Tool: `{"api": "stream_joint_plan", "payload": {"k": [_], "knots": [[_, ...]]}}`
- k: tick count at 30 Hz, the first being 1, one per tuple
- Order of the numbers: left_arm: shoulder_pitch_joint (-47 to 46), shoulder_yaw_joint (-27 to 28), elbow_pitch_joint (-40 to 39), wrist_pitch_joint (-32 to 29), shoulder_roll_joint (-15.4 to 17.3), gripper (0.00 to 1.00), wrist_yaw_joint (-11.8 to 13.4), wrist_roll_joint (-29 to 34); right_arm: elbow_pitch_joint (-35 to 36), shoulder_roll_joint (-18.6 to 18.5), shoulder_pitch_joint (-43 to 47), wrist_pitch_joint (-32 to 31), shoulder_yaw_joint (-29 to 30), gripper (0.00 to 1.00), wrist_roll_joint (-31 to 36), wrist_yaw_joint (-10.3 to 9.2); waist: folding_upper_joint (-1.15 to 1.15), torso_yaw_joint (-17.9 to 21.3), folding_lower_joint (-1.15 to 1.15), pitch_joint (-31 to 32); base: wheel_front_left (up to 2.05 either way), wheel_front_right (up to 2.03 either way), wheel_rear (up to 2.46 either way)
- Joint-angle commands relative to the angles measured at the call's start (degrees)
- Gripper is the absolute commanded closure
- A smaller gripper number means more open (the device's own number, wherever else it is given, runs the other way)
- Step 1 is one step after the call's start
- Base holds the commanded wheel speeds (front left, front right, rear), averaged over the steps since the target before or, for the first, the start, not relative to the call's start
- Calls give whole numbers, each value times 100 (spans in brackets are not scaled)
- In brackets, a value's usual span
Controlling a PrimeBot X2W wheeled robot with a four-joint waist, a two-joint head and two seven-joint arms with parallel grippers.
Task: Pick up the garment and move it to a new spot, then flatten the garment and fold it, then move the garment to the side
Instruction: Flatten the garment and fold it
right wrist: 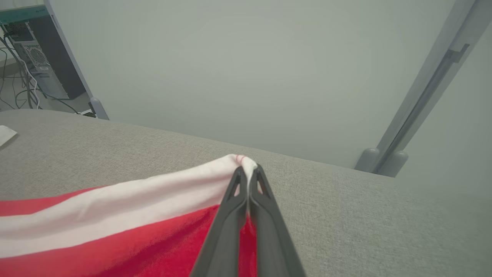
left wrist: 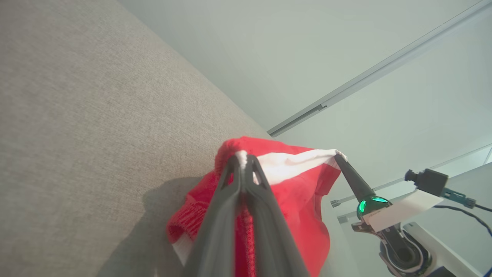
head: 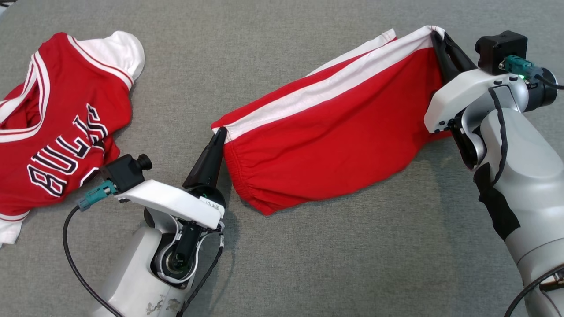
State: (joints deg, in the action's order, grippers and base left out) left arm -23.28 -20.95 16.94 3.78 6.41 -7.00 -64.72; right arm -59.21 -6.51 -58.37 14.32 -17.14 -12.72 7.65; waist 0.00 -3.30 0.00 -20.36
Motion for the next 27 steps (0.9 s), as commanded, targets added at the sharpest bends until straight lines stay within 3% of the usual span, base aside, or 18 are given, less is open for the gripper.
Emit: {"api": "stream_joint_plan", "payload": {"k": [1, 12, 27], "knots": [[-262, 115, -52, 88, 114, 100, -47, -48, -16, 58, -132, 67, -92, 100, 14, -16, 0, -157, 0, -154, 0, 0, 0], [-887, -500, 366, 324, 94, 100, -48, -422, -864, -83, -867, 67, -125, 100, 220, -16, 0, -492, 0, -541, 0, 0, 0], [-1336, -1210, 625, 846, 366, 100, -48, -749, -957, 1, -983, 68, 102, 100, 516, -16, 0, -573, 0, -829, 0, 0, 0]]}}
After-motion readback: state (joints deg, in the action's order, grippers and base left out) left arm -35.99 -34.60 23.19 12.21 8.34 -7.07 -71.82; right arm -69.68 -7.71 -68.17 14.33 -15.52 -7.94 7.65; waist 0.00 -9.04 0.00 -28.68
